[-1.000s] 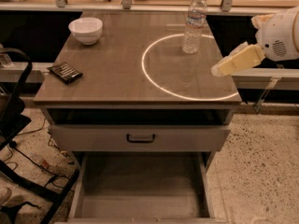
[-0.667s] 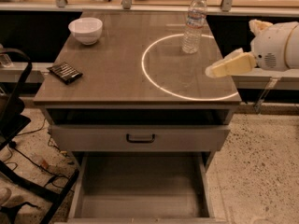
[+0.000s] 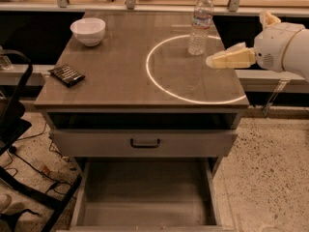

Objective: Move water bottle near rxbar chocolate

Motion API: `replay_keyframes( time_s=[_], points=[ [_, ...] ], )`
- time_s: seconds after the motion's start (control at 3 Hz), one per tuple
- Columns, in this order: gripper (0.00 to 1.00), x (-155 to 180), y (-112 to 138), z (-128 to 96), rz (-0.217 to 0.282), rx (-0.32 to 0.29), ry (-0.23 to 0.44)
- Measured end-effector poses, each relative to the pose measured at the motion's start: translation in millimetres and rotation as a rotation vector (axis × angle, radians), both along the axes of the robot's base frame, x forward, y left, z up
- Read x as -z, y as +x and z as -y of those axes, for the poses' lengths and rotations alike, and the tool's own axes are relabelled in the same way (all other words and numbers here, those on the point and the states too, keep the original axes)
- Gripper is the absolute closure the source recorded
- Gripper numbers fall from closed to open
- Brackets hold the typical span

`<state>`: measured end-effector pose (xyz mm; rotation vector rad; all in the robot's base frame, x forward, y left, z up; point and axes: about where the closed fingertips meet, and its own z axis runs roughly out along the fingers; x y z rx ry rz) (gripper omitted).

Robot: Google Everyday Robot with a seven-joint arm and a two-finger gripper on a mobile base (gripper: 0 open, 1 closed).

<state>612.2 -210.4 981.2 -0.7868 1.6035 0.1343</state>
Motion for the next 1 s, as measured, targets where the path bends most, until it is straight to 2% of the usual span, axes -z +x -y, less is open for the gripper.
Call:
replay_keyframes(
  time_s=[0.67, 1.0],
  points=[
    [0.0, 5.2, 3.4, -3.9, -0.031, 0.01, 0.027],
    [0.0, 8.4, 37.8, 3.3, -0.045, 0.055, 0.084]
  ],
)
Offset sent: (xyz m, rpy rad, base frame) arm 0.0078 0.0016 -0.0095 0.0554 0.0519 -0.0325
